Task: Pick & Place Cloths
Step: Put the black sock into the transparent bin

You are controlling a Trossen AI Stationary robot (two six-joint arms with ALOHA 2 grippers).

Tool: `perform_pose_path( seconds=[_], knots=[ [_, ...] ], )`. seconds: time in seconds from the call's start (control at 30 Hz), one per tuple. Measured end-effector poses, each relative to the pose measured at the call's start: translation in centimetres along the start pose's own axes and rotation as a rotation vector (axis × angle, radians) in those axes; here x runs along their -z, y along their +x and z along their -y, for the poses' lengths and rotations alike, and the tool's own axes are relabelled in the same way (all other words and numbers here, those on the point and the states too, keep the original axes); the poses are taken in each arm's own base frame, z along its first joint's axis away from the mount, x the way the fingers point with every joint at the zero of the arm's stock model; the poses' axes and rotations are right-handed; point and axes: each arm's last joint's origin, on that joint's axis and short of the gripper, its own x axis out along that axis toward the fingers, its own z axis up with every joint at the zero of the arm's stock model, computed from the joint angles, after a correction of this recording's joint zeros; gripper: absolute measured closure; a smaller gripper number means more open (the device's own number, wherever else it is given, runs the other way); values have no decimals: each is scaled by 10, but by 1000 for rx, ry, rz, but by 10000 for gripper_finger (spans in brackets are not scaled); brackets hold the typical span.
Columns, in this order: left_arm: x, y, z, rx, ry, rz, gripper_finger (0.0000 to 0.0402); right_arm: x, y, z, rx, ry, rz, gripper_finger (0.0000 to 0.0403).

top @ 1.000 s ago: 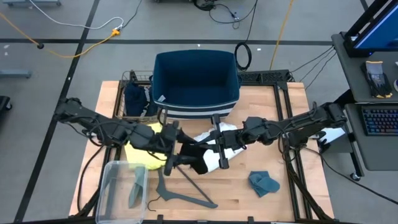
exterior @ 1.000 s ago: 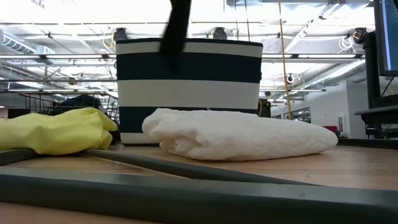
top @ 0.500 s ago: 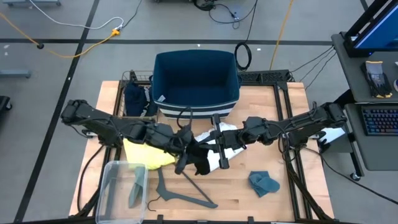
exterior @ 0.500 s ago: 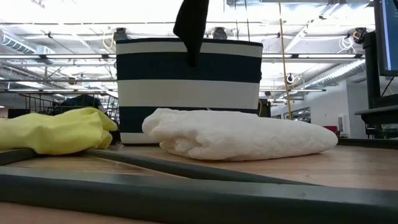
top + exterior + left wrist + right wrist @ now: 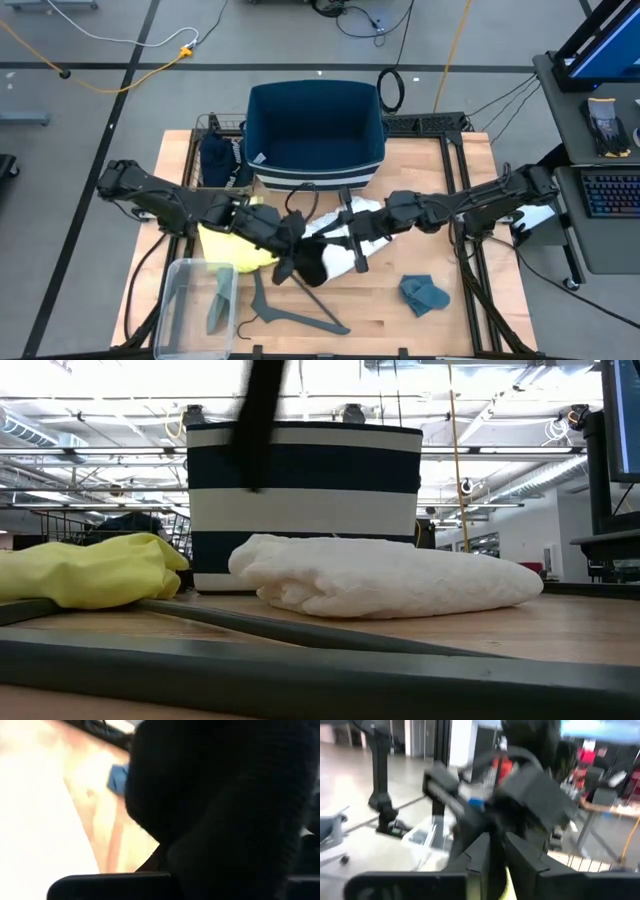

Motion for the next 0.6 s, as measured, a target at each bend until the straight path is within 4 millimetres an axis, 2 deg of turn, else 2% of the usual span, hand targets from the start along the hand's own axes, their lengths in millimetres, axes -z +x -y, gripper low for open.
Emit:
perform_pose_path(
  seconds=[0.2,0.3,0.37,0.6],
  knots=[
    [15,-13,15,-4,-100,-80,398,13,-1,-5,-8,102,-142,289],
    [25,-25,24,-27,-140,-122,399,17,-2,-4,29,116,-183,261],
    [24,-31,31,-23,-154,-103,399,20,-2,-4,34,115,-214,246],
    [30,-69,63,-141,-173,-141,400,21,-3,-4,37,150,-229,219]
  ],
)
